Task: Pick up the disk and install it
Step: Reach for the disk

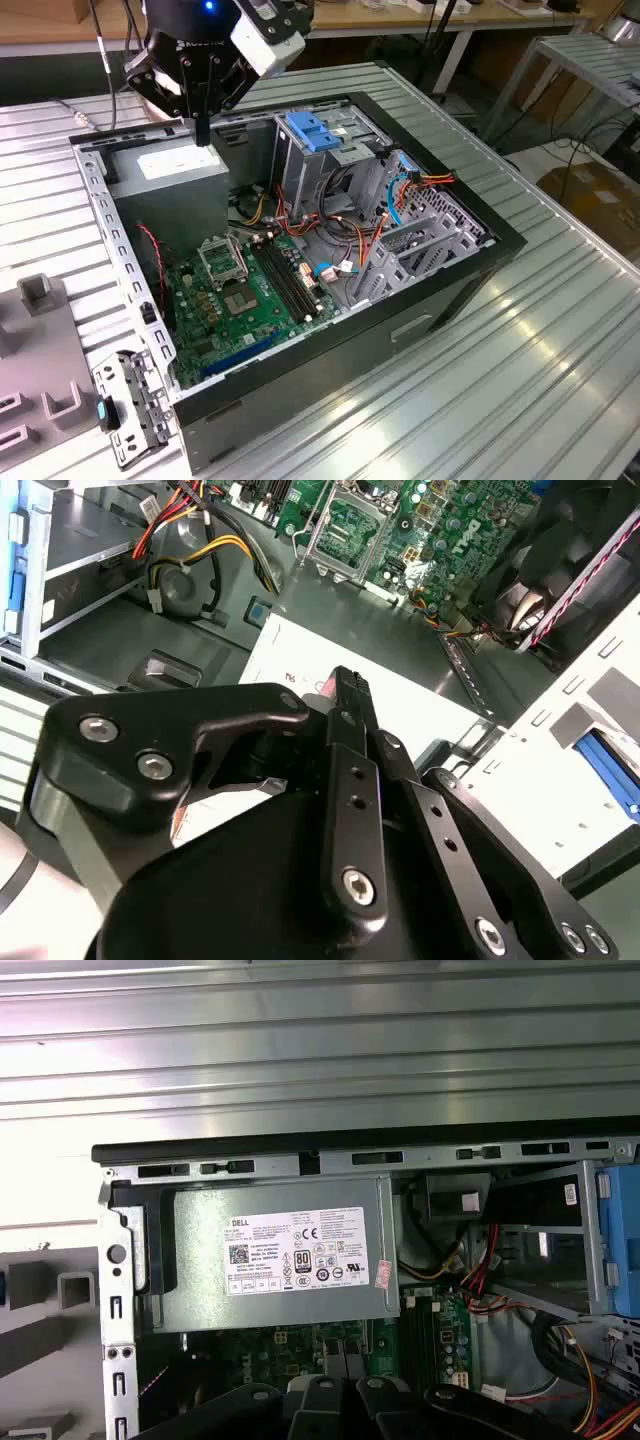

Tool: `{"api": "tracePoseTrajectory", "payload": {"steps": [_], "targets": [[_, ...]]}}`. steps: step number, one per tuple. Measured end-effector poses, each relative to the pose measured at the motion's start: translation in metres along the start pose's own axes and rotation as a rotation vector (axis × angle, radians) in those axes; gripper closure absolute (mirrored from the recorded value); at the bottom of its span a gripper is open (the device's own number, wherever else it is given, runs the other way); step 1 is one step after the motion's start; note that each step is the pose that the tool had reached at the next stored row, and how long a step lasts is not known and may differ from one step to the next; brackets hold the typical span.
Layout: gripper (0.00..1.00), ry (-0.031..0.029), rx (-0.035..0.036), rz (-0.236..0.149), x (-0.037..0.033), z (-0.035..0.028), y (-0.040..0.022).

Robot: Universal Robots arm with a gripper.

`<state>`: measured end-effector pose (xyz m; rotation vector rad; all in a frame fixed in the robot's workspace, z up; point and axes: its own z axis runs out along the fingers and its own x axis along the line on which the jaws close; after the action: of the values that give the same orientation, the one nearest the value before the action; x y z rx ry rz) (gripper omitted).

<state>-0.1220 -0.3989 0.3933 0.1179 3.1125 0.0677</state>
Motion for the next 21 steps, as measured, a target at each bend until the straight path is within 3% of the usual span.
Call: {"api": "tracePoseTrajectory", "payload": {"steps": [21], "targets": [[0.89,0.0000,0.0000,0.000,0.0102,-0.0003,-0.0008]]}}
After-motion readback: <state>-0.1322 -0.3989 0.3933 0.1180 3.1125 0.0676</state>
